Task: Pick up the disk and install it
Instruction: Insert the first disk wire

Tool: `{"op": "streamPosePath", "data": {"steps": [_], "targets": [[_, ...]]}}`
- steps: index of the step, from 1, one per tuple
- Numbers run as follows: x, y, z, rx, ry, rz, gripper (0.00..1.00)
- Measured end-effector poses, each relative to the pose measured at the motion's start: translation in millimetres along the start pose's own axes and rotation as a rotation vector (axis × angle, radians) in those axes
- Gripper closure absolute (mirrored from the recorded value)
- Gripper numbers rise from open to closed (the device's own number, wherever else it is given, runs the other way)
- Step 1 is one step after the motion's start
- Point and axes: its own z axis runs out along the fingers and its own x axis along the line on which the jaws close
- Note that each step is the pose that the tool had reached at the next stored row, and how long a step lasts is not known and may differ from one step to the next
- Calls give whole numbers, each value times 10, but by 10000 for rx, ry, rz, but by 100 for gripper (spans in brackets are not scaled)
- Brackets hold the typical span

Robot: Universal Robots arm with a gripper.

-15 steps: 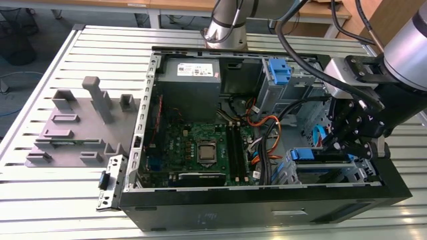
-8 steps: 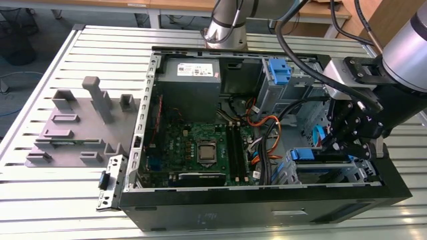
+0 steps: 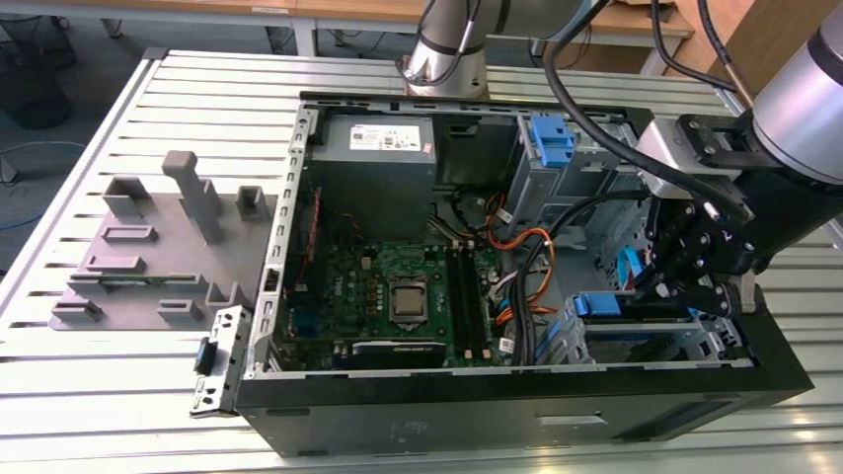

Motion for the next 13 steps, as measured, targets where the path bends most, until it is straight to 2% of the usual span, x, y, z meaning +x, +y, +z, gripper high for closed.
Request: {"op": "streamPosePath", "data": {"steps": [6,13], "targets": [[1,-1,31,2,4,0,84],[2,-1,36,2,0,0,84]]}}
